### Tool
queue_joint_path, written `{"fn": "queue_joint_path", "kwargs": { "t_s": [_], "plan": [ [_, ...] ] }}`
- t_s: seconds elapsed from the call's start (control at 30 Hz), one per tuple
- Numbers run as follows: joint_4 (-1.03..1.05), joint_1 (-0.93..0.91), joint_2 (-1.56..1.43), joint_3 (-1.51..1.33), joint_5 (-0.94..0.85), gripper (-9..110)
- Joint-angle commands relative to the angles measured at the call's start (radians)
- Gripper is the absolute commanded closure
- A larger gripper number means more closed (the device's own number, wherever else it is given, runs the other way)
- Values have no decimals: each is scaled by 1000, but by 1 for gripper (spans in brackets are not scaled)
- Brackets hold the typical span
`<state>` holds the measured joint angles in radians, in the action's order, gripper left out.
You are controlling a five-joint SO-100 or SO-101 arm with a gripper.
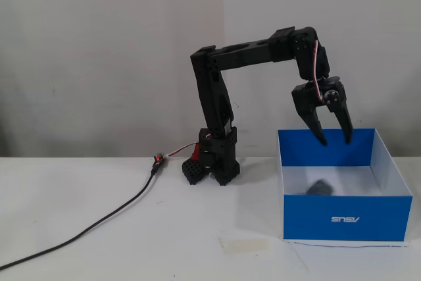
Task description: Pick the gray block and keep it in the box.
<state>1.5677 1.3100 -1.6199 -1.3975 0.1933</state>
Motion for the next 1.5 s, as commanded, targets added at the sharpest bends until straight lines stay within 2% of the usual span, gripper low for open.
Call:
{"fn": "queue_joint_path", "kwargs": {
  "t_s": [0.0,0.1,0.47,0.8,1.03,1.47],
  "plan": [
    [8,-41,-34,11,-14,96],
    [20,-123,-78,9,-52,101],
    [-15,-597,-324,-133,-184,101],
    [-233,-1028,-479,-486,-186,101],
    [-420,-1161,-618,-753,-173,101],
    [-621,-1224,-874,-1183,-173,101]
  ]
}}
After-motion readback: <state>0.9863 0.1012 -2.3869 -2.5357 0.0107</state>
